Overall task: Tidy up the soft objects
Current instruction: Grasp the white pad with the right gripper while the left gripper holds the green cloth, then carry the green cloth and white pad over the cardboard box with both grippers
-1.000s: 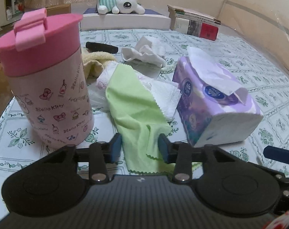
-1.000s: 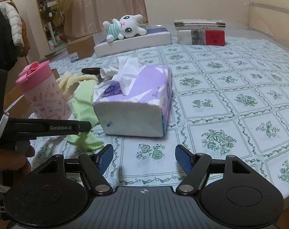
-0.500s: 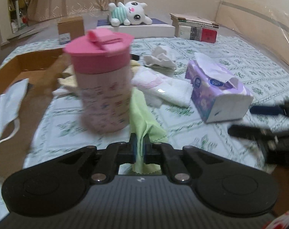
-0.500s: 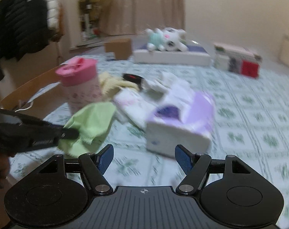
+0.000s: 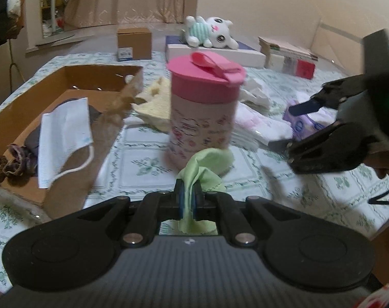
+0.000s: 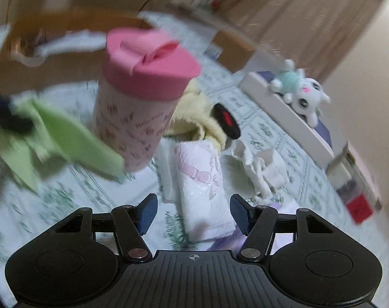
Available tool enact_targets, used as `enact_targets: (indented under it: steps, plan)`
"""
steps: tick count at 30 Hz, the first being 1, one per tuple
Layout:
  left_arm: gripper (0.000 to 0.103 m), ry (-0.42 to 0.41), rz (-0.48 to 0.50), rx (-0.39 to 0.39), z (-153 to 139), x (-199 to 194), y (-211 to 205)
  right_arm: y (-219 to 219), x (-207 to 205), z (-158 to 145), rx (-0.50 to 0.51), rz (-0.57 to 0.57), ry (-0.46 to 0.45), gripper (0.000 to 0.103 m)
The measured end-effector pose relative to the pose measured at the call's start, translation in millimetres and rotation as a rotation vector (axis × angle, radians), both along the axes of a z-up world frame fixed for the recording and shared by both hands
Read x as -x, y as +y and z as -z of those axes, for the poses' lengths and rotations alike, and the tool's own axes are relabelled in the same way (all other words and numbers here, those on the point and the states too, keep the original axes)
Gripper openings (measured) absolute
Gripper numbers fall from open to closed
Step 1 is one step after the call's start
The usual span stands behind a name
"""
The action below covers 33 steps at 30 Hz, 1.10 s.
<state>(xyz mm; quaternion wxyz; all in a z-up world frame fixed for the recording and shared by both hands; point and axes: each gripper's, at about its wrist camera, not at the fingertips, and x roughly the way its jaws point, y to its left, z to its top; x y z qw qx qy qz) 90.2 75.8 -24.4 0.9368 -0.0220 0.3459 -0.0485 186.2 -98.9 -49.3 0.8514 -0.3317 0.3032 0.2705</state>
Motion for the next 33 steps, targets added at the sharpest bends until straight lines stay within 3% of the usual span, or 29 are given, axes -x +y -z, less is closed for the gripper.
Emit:
enact_targets:
  steps: [5,8,12,16,19,23,27,33]
  plan:
    - [0.005,0.011,-0.015,0.040,3,-2,14,20,-23,27,0.186,-0.041,0.021,0.062]
    - [0.005,0.018,-0.011,0.052,9,-3,16,23,-33,35,0.246,-0.038,0.043,0.054]
    - [0.005,0.027,-0.002,0.072,14,-3,16,23,-43,35,0.261,-0.024,0.069,0.014]
    - [0.005,0.024,0.002,0.082,12,0,15,20,-28,21,0.223,-0.005,0.045,0.009]
    - [0.005,0.018,0.002,0.084,7,5,14,16,-7,-3,0.130,0.030,0.055,0.009]
    - [0.005,0.014,0.003,0.092,2,13,12,-6,18,-28,-0.160,0.115,0.234,0.009]
    - [0.005,0.013,0.007,0.092,-3,20,9,-28,36,-30,-0.373,0.207,0.377,0.009]
    - [0.005,0.007,0.003,0.077,-11,29,8,-54,50,-25,-0.579,0.322,0.491,0.009]
